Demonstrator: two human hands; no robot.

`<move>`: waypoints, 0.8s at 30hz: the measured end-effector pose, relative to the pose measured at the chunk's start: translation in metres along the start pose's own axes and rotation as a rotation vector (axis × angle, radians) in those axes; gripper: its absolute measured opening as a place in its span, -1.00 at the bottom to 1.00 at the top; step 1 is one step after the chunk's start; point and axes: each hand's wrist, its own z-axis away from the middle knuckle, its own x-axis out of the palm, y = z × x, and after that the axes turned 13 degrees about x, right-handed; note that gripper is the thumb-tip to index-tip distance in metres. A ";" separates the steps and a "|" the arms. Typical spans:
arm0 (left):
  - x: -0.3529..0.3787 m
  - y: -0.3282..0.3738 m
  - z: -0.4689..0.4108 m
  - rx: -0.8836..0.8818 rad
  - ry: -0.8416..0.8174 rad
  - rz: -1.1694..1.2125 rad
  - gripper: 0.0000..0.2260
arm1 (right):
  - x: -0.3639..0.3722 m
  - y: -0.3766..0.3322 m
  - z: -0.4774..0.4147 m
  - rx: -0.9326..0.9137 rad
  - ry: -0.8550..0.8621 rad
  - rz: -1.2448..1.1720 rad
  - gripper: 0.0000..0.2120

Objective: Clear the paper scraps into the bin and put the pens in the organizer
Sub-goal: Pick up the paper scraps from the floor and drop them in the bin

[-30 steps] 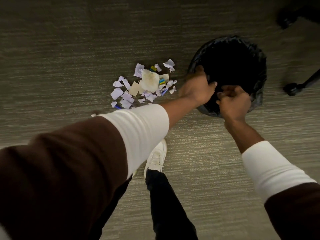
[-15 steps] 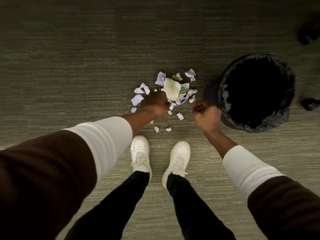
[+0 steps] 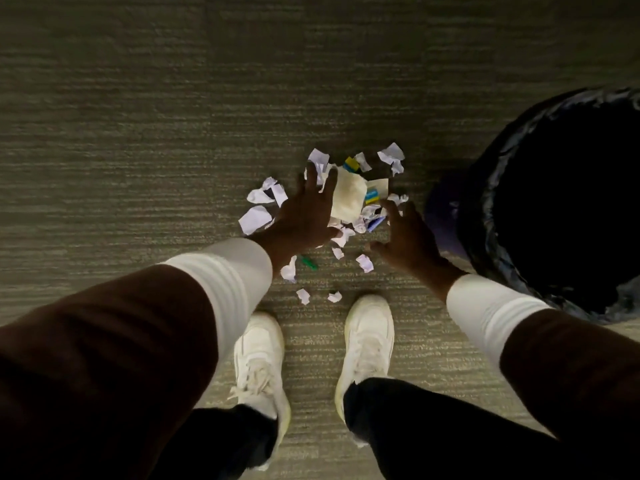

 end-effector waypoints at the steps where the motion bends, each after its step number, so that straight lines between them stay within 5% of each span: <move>1: 0.009 -0.006 -0.012 0.021 -0.005 -0.025 0.13 | 0.007 0.002 -0.010 -0.002 0.005 0.013 0.00; 5: 0.031 -0.023 -0.051 0.062 -0.002 -0.016 0.19 | 0.024 0.007 -0.038 -0.063 0.072 0.016 0.10; 10: 0.049 -0.019 -0.061 0.002 -0.035 -0.087 -0.07 | 0.032 -0.005 -0.053 -0.070 0.095 0.026 0.03; 19: 0.043 -0.010 -0.037 -0.008 0.130 -0.007 -0.55 | 0.035 -0.022 -0.042 0.006 0.097 -0.147 -0.73; 24: 0.016 -0.003 -0.010 -0.137 0.250 0.107 -0.72 | 0.013 -0.019 -0.016 0.057 0.197 -0.251 -0.82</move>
